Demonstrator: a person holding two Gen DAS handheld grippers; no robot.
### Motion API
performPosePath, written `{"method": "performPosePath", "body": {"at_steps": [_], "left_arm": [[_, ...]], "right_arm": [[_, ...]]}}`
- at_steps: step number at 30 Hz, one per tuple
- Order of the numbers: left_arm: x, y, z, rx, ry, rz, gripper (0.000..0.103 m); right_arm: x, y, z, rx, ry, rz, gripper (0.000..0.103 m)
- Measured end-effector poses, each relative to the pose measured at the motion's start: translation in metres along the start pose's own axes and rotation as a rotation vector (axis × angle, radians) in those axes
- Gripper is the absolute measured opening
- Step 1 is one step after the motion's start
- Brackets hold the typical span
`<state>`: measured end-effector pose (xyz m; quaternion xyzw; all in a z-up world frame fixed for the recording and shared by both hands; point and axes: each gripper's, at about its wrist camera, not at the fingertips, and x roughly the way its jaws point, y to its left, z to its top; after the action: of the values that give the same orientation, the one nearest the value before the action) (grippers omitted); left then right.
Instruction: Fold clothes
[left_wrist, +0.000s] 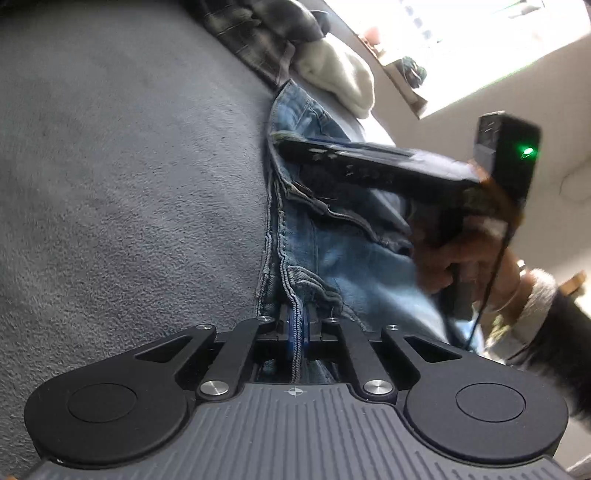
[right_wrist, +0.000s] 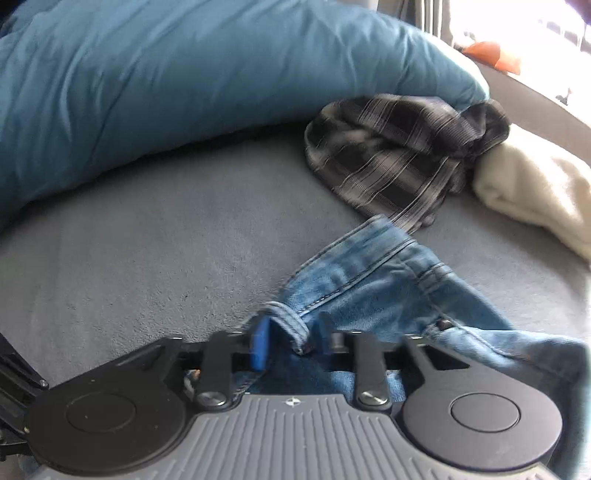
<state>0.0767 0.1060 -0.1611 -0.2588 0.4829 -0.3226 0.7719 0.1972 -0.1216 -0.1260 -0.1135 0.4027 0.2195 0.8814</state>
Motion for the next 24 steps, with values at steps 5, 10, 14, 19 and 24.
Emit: {"method": "performPosePath", "body": {"at_steps": [5, 10, 14, 19, 24], "left_arm": [[-0.001, -0.004, -0.002, 0.009, -0.018, 0.024, 0.008], [-0.012, -0.009, -0.009, 0.007, -0.065, 0.052, 0.014], [-0.034, -0.003, -0.012, -0.053, -0.129, 0.089, 0.021], [-0.051, -0.024, -0.009, -0.012, -0.201, 0.122, 0.021], [-0.033, -0.064, -0.005, 0.088, -0.186, 0.115, 0.022]], "right_arm": [[-0.056, -0.019, -0.007, 0.07, -0.067, -0.034, 0.049], [-0.123, -0.049, -0.04, 0.252, -0.129, -0.042, 0.049], [-0.172, -0.074, -0.085, 0.403, -0.153, -0.077, 0.049], [-0.226, -0.098, -0.154, 0.612, -0.172, -0.123, 0.049], [-0.273, -0.098, -0.217, 0.763, -0.183, -0.165, 0.049]]}}
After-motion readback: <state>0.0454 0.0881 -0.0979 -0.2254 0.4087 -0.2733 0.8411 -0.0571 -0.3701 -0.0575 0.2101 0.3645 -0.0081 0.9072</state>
